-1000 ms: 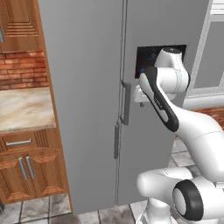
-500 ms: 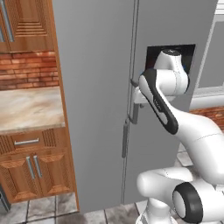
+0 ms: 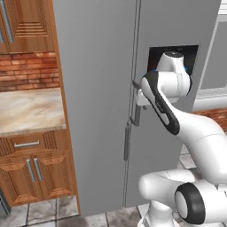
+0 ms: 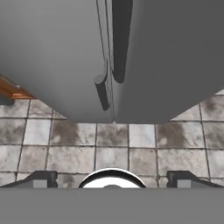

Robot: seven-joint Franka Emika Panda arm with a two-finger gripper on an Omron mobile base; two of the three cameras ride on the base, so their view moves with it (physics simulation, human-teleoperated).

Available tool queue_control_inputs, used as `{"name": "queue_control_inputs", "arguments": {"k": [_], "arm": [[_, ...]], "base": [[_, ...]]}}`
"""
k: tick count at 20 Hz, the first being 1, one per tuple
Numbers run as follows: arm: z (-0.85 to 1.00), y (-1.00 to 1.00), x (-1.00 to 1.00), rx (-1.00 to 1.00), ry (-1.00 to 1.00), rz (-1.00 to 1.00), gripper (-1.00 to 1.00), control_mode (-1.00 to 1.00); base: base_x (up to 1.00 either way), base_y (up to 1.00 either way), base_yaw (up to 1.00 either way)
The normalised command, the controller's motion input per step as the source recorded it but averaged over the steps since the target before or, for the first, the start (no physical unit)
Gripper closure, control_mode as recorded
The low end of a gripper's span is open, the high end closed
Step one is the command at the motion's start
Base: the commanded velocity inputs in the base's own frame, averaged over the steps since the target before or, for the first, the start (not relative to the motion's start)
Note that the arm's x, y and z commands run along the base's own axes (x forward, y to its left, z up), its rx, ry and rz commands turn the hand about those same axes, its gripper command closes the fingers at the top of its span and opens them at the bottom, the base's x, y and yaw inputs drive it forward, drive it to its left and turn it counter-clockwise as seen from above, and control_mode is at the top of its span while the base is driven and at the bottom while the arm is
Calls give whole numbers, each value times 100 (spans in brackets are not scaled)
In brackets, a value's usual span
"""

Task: Open the fridge, grab two sodas, and place both sodas inside the bowl with ice on the dining counter.

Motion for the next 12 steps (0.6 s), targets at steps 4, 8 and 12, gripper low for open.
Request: {"name": "queue_control_inputs", "arguments": {"k": [4, 8, 12], "arm": [[-50, -33, 39, -5, -18, 0, -100, -100], [-45, -12, 56, -6, -20, 0, -100, -100], [-23, 14, 57, 0, -14, 1, -100, -100]], "base": [[0, 0, 0], [0, 0, 0], [0, 0, 0]]}}
